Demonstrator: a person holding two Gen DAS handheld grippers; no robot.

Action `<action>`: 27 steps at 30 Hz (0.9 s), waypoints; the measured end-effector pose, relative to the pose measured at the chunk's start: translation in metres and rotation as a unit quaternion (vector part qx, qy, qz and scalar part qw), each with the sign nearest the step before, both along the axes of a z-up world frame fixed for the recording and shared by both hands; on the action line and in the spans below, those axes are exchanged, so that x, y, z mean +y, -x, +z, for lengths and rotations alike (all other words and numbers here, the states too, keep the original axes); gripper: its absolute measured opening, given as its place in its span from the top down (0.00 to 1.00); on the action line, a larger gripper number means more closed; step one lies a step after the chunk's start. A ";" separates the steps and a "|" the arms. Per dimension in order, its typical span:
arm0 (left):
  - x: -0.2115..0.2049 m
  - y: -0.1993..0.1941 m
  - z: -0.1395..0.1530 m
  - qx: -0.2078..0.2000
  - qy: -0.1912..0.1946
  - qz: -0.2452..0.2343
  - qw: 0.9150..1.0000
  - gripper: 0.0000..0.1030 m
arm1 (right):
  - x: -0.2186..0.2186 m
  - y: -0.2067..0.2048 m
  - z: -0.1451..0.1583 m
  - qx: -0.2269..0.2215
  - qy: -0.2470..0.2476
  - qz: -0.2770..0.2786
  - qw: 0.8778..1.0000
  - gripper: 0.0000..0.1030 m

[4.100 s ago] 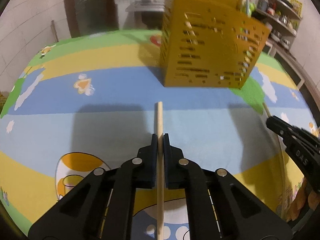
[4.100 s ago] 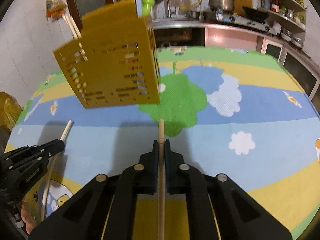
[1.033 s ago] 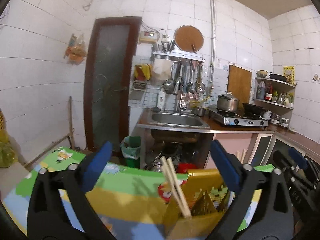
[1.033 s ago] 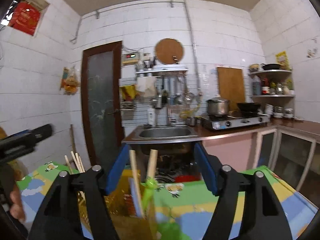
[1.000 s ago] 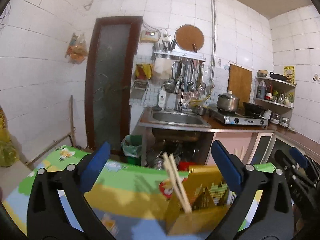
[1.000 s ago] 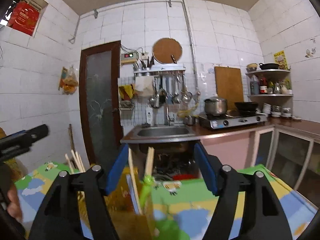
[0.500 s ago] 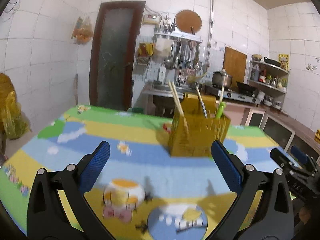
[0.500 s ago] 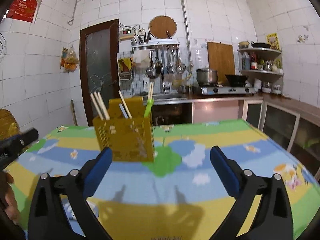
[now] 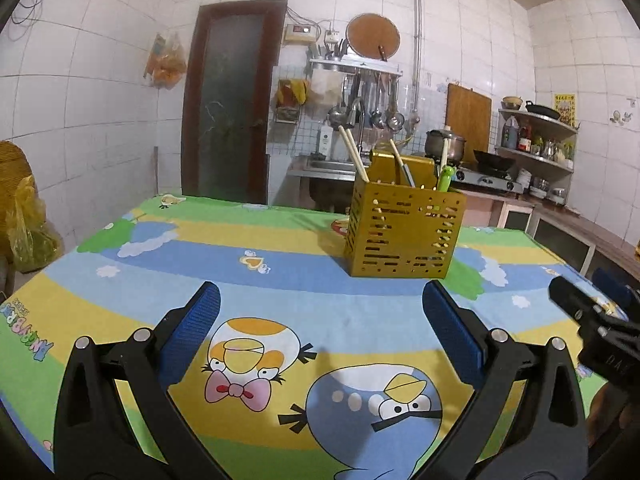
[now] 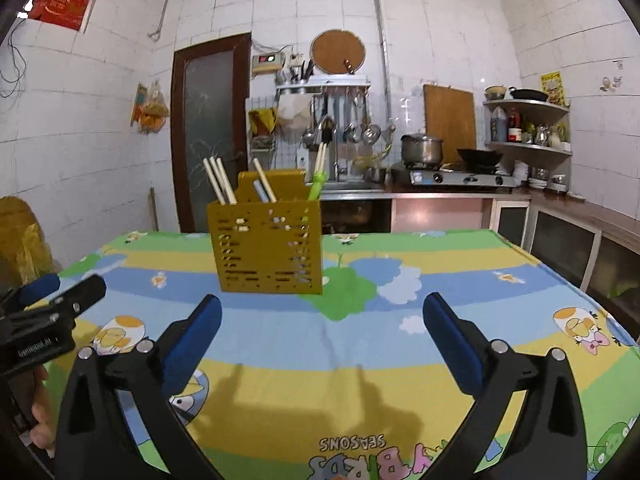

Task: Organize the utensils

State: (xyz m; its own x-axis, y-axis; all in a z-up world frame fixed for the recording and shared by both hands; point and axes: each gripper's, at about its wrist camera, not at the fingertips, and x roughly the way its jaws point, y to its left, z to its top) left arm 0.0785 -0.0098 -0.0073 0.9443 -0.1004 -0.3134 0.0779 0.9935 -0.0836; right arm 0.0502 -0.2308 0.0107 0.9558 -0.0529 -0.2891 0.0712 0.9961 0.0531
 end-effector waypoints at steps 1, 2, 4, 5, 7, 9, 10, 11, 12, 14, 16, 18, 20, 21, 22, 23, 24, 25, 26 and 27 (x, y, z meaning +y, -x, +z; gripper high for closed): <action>-0.001 0.001 0.000 -0.003 -0.001 0.000 1.000 0.05 | 0.002 0.001 0.000 -0.003 0.003 -0.001 1.000 0.05; -0.002 0.002 0.001 -0.007 -0.003 -0.001 1.000 0.05 | 0.003 0.002 0.000 -0.006 0.006 -0.001 1.000 0.05; -0.003 0.005 0.001 -0.015 -0.009 -0.001 1.000 0.05 | 0.007 0.003 -0.001 -0.006 0.015 -0.001 1.000 0.05; -0.005 0.006 0.002 -0.020 -0.014 -0.001 1.000 0.05 | 0.008 0.002 -0.001 -0.004 0.017 0.000 1.000 0.05; -0.007 0.008 0.002 -0.023 -0.019 0.000 1.000 0.05 | 0.009 0.002 -0.001 -0.001 0.017 -0.001 1.000 0.05; -0.009 0.008 0.002 -0.025 -0.023 0.001 0.999 0.05 | 0.007 0.003 -0.001 -0.002 0.014 -0.003 1.000 0.05; -0.010 0.009 0.002 -0.026 -0.025 0.002 0.999 0.05 | 0.007 0.004 -0.001 -0.002 0.012 -0.004 1.000 0.05; -0.010 0.009 0.003 -0.028 -0.027 0.003 0.999 0.05 | 0.007 0.005 -0.001 -0.002 0.012 -0.005 1.000 0.05; -0.011 0.009 0.003 -0.029 -0.029 0.002 0.999 0.05 | 0.007 0.005 -0.001 -0.003 0.012 -0.006 1.000 0.05; -0.011 0.009 0.003 -0.031 -0.032 0.002 0.999 0.05 | 0.007 0.005 -0.001 -0.003 0.012 -0.006 1.000 0.05; -0.012 0.010 0.003 -0.034 -0.033 0.002 0.999 0.05 | 0.007 0.005 -0.001 -0.002 0.011 -0.007 1.000 0.05; -0.013 0.010 0.004 -0.035 -0.035 0.002 0.999 0.05 | 0.006 0.005 -0.001 0.000 0.010 -0.009 1.000 0.05; -0.012 0.010 0.003 -0.033 -0.034 0.002 0.999 0.05 | 0.005 0.004 -0.001 0.001 0.009 -0.010 1.000 0.05; -0.013 0.010 0.003 -0.032 -0.035 0.002 0.999 0.05 | 0.005 0.003 -0.001 0.001 0.009 -0.010 1.000 0.05; -0.013 0.011 0.003 -0.032 -0.036 0.001 0.999 0.05 | 0.005 0.004 -0.001 0.000 0.009 -0.010 1.000 0.05; -0.013 0.011 0.003 -0.032 -0.037 0.001 0.999 0.05 | 0.005 0.004 -0.001 0.000 0.009 -0.010 1.000 0.05; -0.013 0.012 0.003 -0.033 -0.037 0.001 0.999 0.05 | 0.005 0.004 -0.001 0.000 0.010 -0.010 1.000 0.05; -0.013 0.012 0.004 -0.034 -0.037 0.001 0.999 0.05 | 0.005 0.004 -0.001 0.000 0.010 -0.010 1.000 0.05; -0.012 0.012 0.004 -0.035 -0.037 0.001 0.999 0.05 | 0.005 0.005 0.000 -0.001 0.010 -0.010 1.000 0.05; -0.012 0.013 0.004 -0.037 -0.037 0.000 0.999 0.05 | 0.005 0.005 0.000 -0.001 0.011 -0.011 1.000 0.05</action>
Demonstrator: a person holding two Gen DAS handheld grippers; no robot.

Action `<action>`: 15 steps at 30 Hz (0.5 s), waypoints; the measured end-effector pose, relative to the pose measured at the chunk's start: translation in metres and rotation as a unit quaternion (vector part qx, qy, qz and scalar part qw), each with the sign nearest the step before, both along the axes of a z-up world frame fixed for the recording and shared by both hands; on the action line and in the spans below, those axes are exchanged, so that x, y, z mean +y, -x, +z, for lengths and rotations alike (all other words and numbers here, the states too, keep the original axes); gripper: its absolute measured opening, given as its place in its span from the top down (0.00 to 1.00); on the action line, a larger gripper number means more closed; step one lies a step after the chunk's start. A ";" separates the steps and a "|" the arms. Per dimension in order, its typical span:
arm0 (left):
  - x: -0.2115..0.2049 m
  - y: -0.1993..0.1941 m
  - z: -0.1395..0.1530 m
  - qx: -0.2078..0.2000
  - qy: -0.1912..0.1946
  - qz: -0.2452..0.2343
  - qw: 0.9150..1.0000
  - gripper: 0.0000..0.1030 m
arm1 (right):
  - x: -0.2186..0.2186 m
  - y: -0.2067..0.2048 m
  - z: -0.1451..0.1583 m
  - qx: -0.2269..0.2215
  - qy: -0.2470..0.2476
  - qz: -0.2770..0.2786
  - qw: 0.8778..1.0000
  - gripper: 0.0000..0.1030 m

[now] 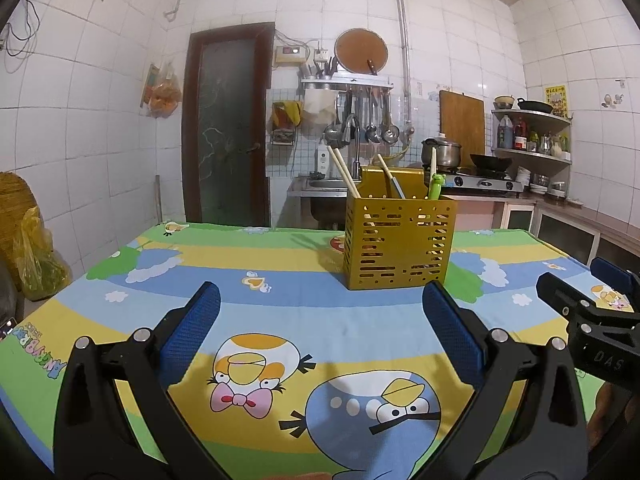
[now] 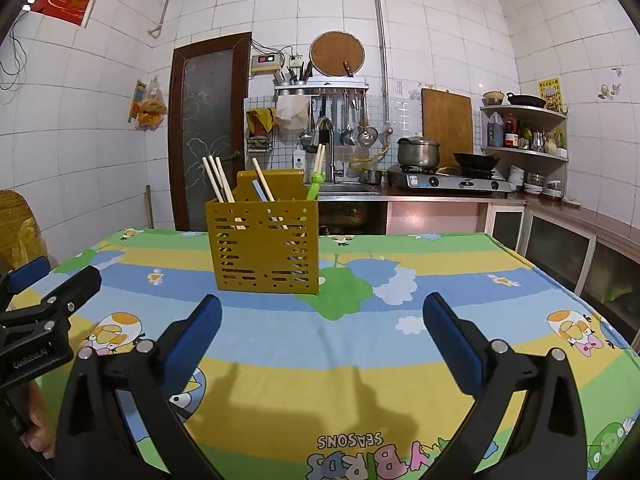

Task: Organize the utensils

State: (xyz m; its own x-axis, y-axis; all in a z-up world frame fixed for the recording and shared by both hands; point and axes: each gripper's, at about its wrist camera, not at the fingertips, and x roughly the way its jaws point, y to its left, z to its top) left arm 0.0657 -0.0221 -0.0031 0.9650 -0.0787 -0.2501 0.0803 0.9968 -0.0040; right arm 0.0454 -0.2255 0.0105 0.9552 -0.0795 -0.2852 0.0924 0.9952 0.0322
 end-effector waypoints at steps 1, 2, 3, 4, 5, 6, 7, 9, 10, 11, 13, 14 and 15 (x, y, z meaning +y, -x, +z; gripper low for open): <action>0.000 0.000 0.000 -0.001 0.000 0.000 1.000 0.05 | 0.000 0.000 0.000 0.000 0.000 -0.001 1.000 0.05; 0.000 0.000 0.000 -0.001 -0.001 -0.001 1.000 0.05 | 0.000 0.000 0.000 0.000 0.001 -0.002 1.000 0.05; 0.001 0.000 0.001 -0.001 -0.001 -0.001 1.000 0.05 | 0.000 0.001 0.000 -0.001 0.000 -0.004 1.000 0.05; 0.000 0.000 0.001 -0.001 -0.001 -0.001 1.000 0.05 | -0.001 0.001 0.000 0.000 0.000 -0.005 1.000 0.05; 0.001 0.000 0.001 -0.002 0.000 -0.001 1.000 0.05 | -0.001 0.001 0.000 0.000 -0.001 -0.006 1.000 0.05; 0.001 0.000 0.001 -0.002 0.000 -0.002 1.000 0.05 | -0.001 0.001 0.000 0.000 -0.002 -0.007 1.000 0.05; 0.001 0.001 0.001 -0.002 0.000 -0.002 1.000 0.05 | -0.002 0.001 0.000 0.000 -0.002 -0.007 1.000 0.05; 0.001 0.001 0.001 -0.002 -0.001 -0.002 1.000 0.05 | -0.002 0.002 0.001 0.000 -0.002 -0.008 1.000 0.05; 0.001 0.001 0.001 -0.002 0.000 -0.002 1.000 0.05 | -0.002 0.002 0.001 0.000 -0.001 -0.008 1.000 0.05; 0.001 0.000 0.001 -0.001 -0.001 -0.003 1.000 0.05 | -0.002 0.002 0.001 0.000 -0.001 -0.008 1.000 0.05; 0.002 0.000 0.001 0.001 0.000 -0.005 1.000 0.05 | -0.002 0.002 0.001 0.000 0.000 -0.008 1.000 0.05; 0.002 0.000 0.001 0.002 0.001 -0.006 1.000 0.05 | -0.002 0.002 0.001 0.000 0.000 -0.008 1.000 0.05; 0.003 -0.001 0.001 0.003 0.002 -0.006 1.000 0.05 | -0.002 0.002 0.001 0.000 0.000 -0.008 1.000 0.05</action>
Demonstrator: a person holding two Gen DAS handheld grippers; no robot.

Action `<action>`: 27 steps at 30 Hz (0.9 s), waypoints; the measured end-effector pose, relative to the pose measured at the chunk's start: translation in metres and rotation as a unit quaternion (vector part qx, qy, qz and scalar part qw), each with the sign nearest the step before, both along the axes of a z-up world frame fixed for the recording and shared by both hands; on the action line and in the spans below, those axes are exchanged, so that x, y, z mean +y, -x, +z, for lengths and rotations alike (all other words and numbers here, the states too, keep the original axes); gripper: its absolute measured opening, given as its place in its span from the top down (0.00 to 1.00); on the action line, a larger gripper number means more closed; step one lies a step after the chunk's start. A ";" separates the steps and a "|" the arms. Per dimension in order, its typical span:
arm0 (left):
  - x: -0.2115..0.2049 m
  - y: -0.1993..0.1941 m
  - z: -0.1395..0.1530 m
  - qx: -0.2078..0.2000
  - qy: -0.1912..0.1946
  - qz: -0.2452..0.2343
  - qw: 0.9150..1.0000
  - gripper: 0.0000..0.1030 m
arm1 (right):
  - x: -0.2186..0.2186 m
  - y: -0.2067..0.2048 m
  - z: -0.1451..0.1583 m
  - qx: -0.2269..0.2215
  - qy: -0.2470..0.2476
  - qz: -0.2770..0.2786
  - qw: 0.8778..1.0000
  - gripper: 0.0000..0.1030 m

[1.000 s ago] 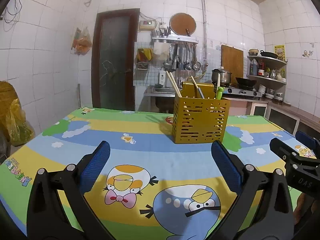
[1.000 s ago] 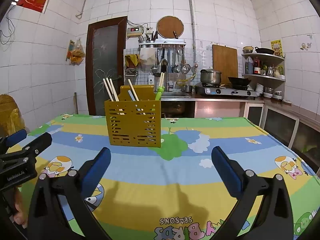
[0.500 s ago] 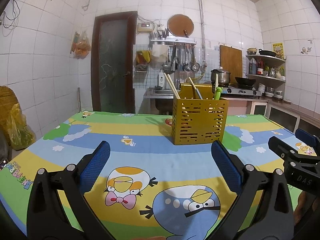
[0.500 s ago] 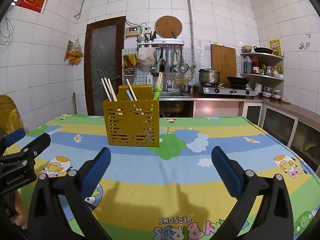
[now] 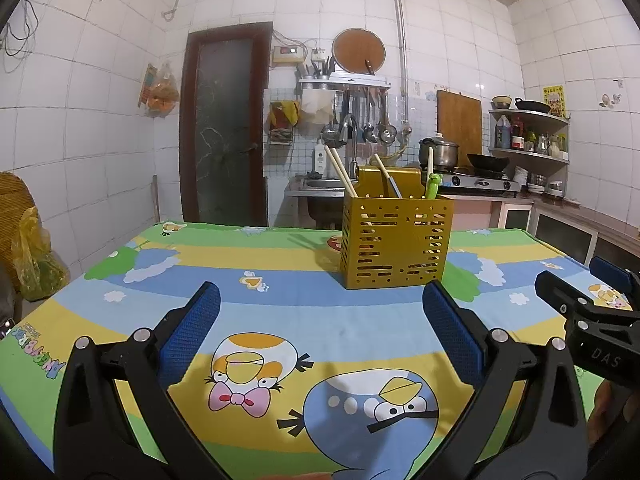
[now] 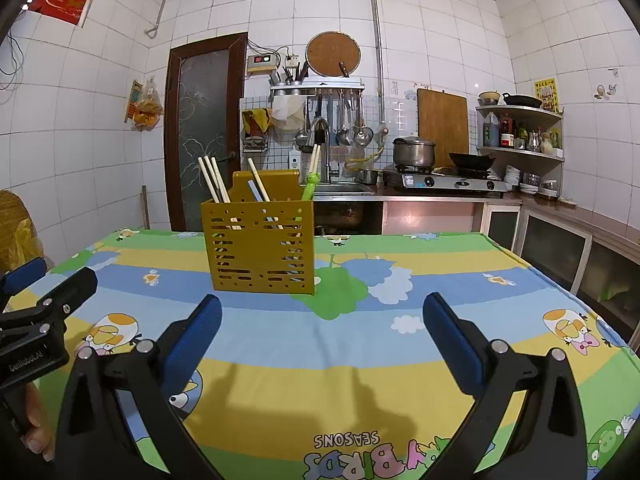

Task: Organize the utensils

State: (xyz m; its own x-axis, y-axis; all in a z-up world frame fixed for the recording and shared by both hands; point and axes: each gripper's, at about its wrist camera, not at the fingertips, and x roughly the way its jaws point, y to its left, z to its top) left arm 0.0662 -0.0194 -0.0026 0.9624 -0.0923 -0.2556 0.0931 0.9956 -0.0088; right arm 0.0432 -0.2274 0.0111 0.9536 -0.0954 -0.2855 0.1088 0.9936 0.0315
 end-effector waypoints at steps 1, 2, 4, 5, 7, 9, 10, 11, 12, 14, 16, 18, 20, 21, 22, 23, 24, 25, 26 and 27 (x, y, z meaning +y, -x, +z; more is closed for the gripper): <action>0.000 0.000 0.000 0.001 0.001 0.000 1.000 0.05 | 0.000 0.000 0.000 0.000 0.000 0.000 1.000 0.05; 0.001 0.000 -0.001 0.001 0.002 0.000 1.000 0.05 | 0.000 0.000 0.000 0.000 0.000 0.000 1.000 0.05; 0.001 0.000 -0.001 0.001 0.003 -0.001 1.000 0.05 | 0.000 0.000 0.000 -0.001 0.000 0.000 1.000 0.05; 0.001 0.000 -0.001 0.001 0.003 0.000 1.000 0.05 | -0.001 0.000 0.000 -0.001 0.000 -0.001 1.000 0.05; 0.002 -0.001 -0.001 0.003 0.003 0.000 1.000 0.05 | -0.001 0.001 0.001 -0.001 0.000 -0.001 1.000 0.05; 0.002 -0.001 -0.002 0.004 0.002 0.001 1.000 0.05 | -0.001 0.001 0.001 -0.001 0.000 -0.002 1.000 0.05; 0.002 -0.001 -0.001 0.003 0.002 0.001 1.000 0.05 | -0.001 0.001 0.001 -0.001 -0.001 -0.002 1.000 0.05; 0.002 -0.001 -0.001 0.003 0.001 0.001 1.000 0.05 | -0.001 0.001 0.001 -0.002 -0.001 -0.003 1.000 0.05; 0.001 -0.001 -0.002 0.003 0.001 0.002 1.000 0.05 | -0.001 0.001 0.001 -0.002 -0.001 -0.004 1.000 0.05; 0.000 0.000 -0.002 0.003 -0.004 0.005 1.000 0.05 | -0.001 0.001 0.002 -0.002 -0.001 -0.005 1.000 0.05; -0.002 0.000 -0.002 0.003 -0.010 0.011 1.000 0.05 | -0.001 0.001 0.001 -0.002 0.000 -0.005 1.000 0.05; -0.003 0.000 -0.002 0.002 -0.015 0.014 1.000 0.05 | -0.001 0.001 0.002 -0.002 0.000 -0.005 1.000 0.05; -0.003 0.002 -0.002 -0.001 -0.016 0.015 1.000 0.05 | -0.001 0.001 0.002 -0.003 0.000 -0.005 1.000 0.05; -0.003 0.002 -0.002 -0.002 -0.016 0.015 1.000 0.05 | -0.001 0.001 0.002 -0.003 0.000 -0.005 1.000 0.05; -0.003 0.003 -0.001 -0.004 -0.016 0.015 1.000 0.05 | -0.001 0.001 0.002 -0.002 0.000 -0.005 1.000 0.05; -0.002 0.003 -0.001 -0.004 -0.016 0.015 1.000 0.05 | -0.001 0.001 0.001 -0.002 0.000 -0.005 1.000 0.05; -0.003 0.003 -0.001 -0.005 -0.017 0.015 1.000 0.05 | -0.001 0.001 0.001 -0.002 0.000 -0.005 1.000 0.05; -0.003 0.003 -0.001 -0.004 -0.017 0.015 1.000 0.05 | -0.001 0.001 0.001 -0.002 0.000 -0.005 1.000 0.05; -0.003 0.003 -0.001 -0.004 -0.016 0.015 1.000 0.05 | -0.001 0.002 0.001 -0.003 0.000 -0.005 1.000 0.05; -0.003 0.003 -0.001 -0.005 -0.016 0.015 1.000 0.05 | -0.001 0.001 0.001 -0.003 0.000 -0.005 1.000 0.05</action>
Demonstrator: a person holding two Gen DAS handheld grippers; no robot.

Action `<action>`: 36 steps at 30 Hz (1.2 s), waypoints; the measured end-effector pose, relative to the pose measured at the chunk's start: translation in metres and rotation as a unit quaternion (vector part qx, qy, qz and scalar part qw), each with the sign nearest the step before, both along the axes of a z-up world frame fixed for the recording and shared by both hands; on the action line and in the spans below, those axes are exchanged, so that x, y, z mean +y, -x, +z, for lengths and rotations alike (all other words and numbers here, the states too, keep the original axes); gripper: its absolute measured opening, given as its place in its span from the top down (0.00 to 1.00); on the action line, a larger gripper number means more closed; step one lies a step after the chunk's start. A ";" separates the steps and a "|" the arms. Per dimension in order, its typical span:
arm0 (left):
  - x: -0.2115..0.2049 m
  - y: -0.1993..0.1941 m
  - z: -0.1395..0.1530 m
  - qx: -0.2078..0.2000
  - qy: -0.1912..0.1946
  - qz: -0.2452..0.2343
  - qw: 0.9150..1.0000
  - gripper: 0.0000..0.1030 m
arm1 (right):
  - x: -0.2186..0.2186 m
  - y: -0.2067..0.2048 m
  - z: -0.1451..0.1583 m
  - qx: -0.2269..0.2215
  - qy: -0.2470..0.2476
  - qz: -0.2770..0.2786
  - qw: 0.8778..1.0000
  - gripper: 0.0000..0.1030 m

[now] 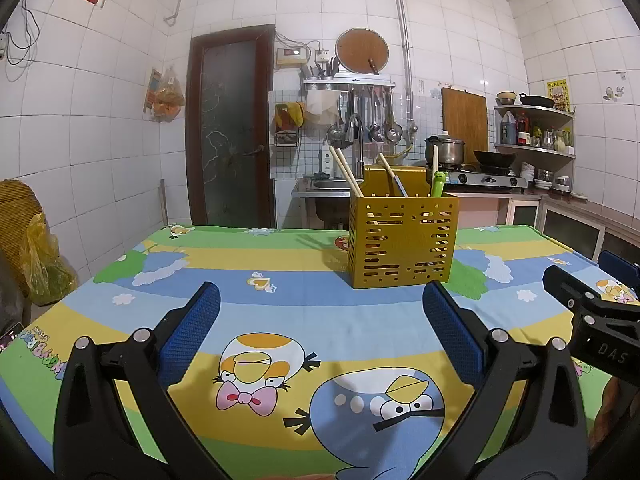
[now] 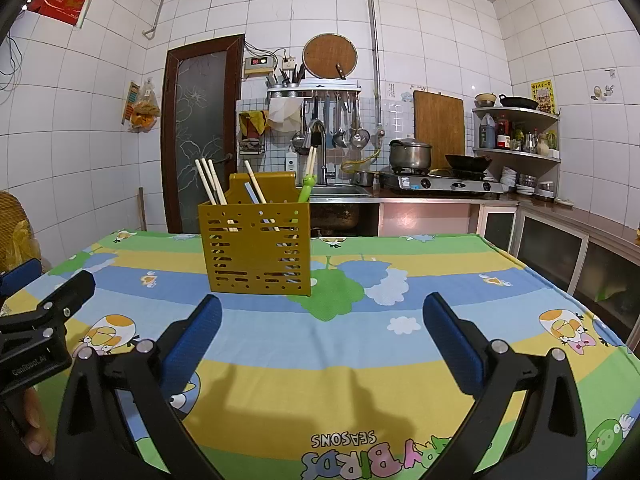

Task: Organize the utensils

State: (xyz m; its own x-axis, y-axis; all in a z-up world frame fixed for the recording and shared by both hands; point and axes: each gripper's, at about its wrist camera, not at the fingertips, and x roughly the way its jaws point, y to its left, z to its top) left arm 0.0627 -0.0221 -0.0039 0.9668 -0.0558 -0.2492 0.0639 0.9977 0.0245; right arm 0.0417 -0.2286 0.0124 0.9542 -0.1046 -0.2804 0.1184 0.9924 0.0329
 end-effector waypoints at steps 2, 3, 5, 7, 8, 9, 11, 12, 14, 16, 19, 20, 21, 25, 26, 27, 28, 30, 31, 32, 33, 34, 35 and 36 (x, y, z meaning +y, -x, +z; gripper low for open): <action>0.000 0.000 0.000 0.000 0.000 0.000 1.000 0.05 | 0.000 0.000 0.000 0.000 0.000 0.000 1.000 0.05; 0.000 0.000 0.000 0.000 0.000 0.000 1.000 0.05 | 0.000 0.000 0.000 0.000 0.000 0.000 1.000 0.05; 0.000 0.000 0.000 0.000 0.000 0.000 1.000 0.05 | 0.000 0.001 0.000 -0.001 0.001 -0.001 1.000 0.05; 0.000 0.000 0.000 -0.001 0.001 0.000 1.000 0.05 | 0.000 0.001 0.001 -0.001 0.002 -0.001 1.000 0.05; 0.000 0.001 0.000 -0.001 0.001 0.001 1.000 0.05 | 0.000 0.001 0.001 -0.001 0.001 -0.001 1.000 0.05; 0.000 0.000 0.000 -0.001 0.001 0.001 1.000 0.05 | 0.000 0.001 0.001 -0.001 0.001 -0.001 1.000 0.05; 0.000 0.000 0.000 -0.002 0.001 0.000 1.000 0.05 | 0.000 0.001 0.000 -0.001 0.001 -0.001 1.000 0.05; 0.000 0.000 0.000 -0.001 0.001 0.000 1.000 0.05 | -0.001 0.001 0.000 -0.001 0.001 -0.001 1.000 0.05; 0.001 0.000 0.000 0.000 0.002 0.000 1.000 0.05 | -0.001 0.002 0.000 -0.001 0.001 -0.001 1.000 0.05; 0.001 0.000 0.000 0.001 0.004 0.001 1.000 0.05 | -0.001 0.001 0.000 -0.001 0.001 -0.001 1.000 0.05; 0.001 0.000 0.001 0.002 0.004 0.001 1.000 0.05 | -0.001 0.002 0.000 -0.001 0.001 -0.001 1.000 0.05; 0.001 0.000 0.001 0.002 0.004 0.001 1.000 0.05 | -0.001 0.002 0.000 -0.001 0.001 -0.001 1.000 0.04; 0.001 0.000 0.001 0.001 0.004 0.001 1.000 0.05 | -0.001 0.002 0.000 -0.001 0.001 -0.001 1.000 0.05; 0.000 0.000 0.001 -0.001 0.003 0.001 1.000 0.05 | -0.001 0.001 0.000 -0.001 0.001 -0.001 1.000 0.05; 0.000 0.000 0.001 -0.002 0.003 0.001 1.000 0.05 | -0.001 0.001 0.000 0.000 0.001 -0.002 1.000 0.05; 0.000 0.000 0.001 -0.002 0.003 0.001 1.000 0.05 | -0.002 0.002 0.000 0.000 0.001 -0.002 1.000 0.05; 0.000 0.000 0.001 -0.002 0.003 0.002 1.000 0.05 | -0.002 0.002 0.001 0.000 0.000 -0.004 1.000 0.05; 0.000 0.001 0.001 -0.002 0.004 0.002 1.000 0.05 | -0.003 0.003 0.002 -0.001 0.000 -0.005 1.000 0.05; 0.000 0.001 0.001 -0.002 0.003 0.001 1.000 0.05 | -0.003 0.003 0.002 -0.001 0.001 -0.005 1.000 0.05; 0.000 0.001 0.001 -0.002 0.003 0.001 1.000 0.05 | -0.004 0.003 0.003 -0.001 0.001 -0.005 1.000 0.05; 0.000 0.000 0.001 -0.002 0.003 0.001 1.000 0.05 | -0.004 0.003 0.002 -0.001 0.001 -0.005 1.000 0.05; 0.000 0.000 0.001 -0.002 0.003 0.001 1.000 0.05 | -0.003 0.003 0.002 -0.001 0.000 -0.005 1.000 0.05; 0.000 0.001 0.001 -0.002 0.003 0.001 1.000 0.05 | -0.003 0.003 0.002 -0.001 0.000 -0.005 1.000 0.05; 0.000 0.001 0.001 -0.002 0.003 0.001 1.000 0.05 | -0.003 0.003 0.002 -0.001 0.000 -0.005 1.000 0.05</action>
